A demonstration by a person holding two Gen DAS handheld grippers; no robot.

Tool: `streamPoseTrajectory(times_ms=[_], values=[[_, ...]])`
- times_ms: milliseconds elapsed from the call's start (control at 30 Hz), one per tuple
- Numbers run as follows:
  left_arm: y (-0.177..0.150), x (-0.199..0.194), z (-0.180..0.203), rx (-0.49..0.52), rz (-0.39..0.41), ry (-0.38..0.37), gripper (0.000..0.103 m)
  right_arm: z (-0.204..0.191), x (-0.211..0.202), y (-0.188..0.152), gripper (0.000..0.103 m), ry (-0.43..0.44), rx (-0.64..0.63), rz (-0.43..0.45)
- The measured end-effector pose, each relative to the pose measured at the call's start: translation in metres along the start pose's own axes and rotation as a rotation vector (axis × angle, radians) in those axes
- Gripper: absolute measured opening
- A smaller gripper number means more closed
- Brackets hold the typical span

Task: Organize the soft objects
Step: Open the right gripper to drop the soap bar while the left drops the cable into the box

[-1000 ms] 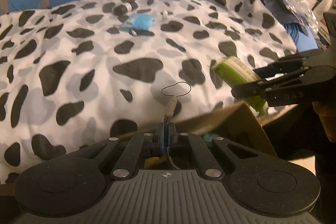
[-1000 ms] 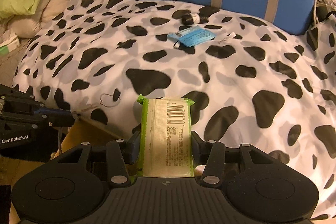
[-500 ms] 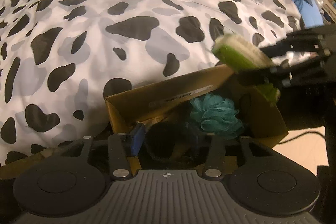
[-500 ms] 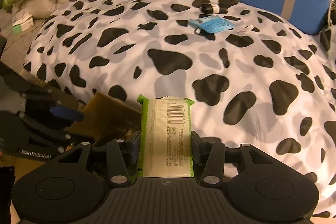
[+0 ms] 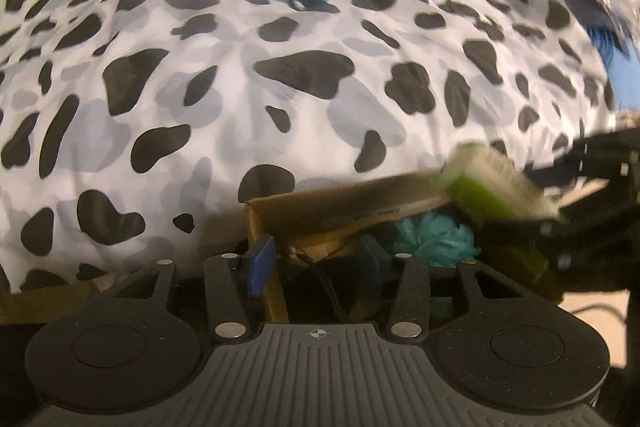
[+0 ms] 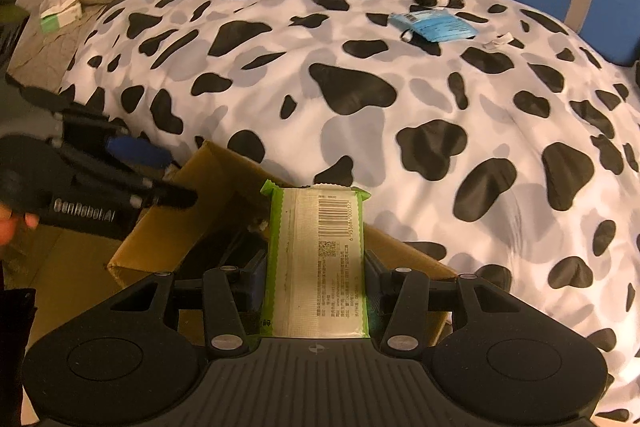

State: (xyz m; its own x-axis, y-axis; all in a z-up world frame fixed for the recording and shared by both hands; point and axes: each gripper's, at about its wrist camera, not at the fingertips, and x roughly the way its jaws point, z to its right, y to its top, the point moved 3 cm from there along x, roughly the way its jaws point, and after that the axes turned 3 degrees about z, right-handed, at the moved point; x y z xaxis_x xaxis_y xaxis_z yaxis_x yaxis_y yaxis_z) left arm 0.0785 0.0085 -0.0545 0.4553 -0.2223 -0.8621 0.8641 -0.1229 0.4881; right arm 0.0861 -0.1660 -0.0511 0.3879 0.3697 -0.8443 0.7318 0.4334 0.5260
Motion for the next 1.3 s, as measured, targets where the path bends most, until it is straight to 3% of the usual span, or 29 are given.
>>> streamPoseTrajectory(times_ms=[200, 267, 333, 633, 1033, 1300], values=[[0.003, -0.007, -0.009, -0.061, 0.037, -0.04, 0.046, -0.015, 0.005, 0.003, 0.052, 0.092, -0.028, -0.018], [0.003, -0.007, -0.01, -0.064, 0.04, -0.037, 0.046, -0.021, 0.002, 0.005, 0.061, 0.127, -0.043, 0.002], [0.003, -0.006, -0.01, -0.06, 0.036, -0.025, 0.046, -0.024, -0.003, 0.007, 0.079, 0.15, -0.051, 0.026], [0.005, 0.0, -0.009, -0.051, 0.006, 0.012, 0.046, -0.008, 0.003, 0.007, 0.097, 0.078, 0.007, -0.004], [0.011, 0.007, 0.005, -0.027, -0.019, 0.012, 0.046, 0.03, 0.007, -0.001, 0.1, -0.059, 0.126, -0.04], [0.017, 0.009, 0.021, 0.002, -0.016, -0.001, 0.046, 0.052, 0.0, -0.006, 0.1, -0.126, 0.186, -0.015]])
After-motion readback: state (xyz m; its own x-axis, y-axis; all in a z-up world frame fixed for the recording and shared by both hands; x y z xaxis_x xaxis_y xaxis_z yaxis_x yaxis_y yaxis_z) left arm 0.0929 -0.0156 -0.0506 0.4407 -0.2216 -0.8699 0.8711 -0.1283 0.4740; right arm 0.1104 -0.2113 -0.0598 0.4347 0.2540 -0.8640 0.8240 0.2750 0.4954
